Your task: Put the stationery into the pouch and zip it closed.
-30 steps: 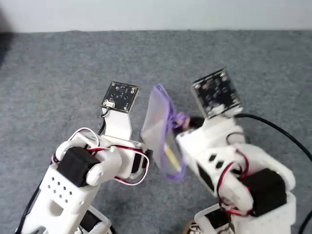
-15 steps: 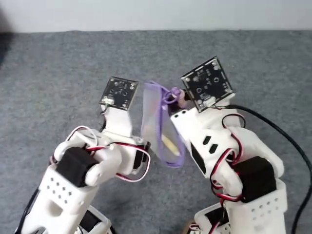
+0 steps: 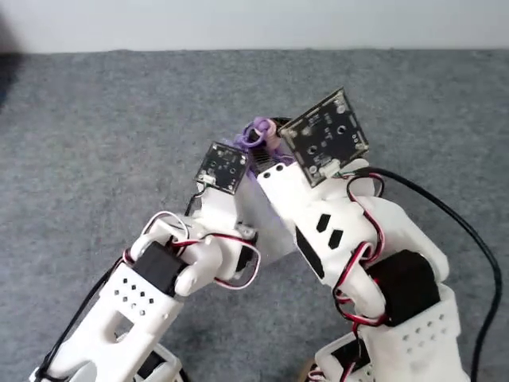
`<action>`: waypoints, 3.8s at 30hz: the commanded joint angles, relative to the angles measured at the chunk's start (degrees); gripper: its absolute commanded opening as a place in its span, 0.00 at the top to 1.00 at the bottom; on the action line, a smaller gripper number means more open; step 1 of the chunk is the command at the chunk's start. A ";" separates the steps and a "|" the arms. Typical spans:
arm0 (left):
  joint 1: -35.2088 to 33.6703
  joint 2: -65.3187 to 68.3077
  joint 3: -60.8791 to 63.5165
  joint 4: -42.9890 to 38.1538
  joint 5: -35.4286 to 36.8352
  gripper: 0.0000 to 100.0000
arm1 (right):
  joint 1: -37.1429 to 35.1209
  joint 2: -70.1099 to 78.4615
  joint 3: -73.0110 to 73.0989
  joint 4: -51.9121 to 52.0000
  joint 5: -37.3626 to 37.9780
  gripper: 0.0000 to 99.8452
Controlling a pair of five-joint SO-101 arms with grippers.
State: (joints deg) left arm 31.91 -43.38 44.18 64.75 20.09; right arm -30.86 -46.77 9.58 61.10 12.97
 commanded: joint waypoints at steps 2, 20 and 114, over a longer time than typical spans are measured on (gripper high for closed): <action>0.18 0.09 0.48 -11.87 4.57 0.96 | -2.59 1.54 -2.55 -1.71 3.69 0.99; -9.23 -0.53 6.20 -5.01 3.78 0.96 | -0.66 2.33 5.98 11.38 -2.46 0.99; -26.64 -0.44 -10.68 15.21 -4.31 0.79 | -10.95 -8.40 5.89 26.68 12.31 0.99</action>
State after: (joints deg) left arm 6.33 -43.38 32.04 80.75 17.80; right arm -44.22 -53.45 16.09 87.30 24.75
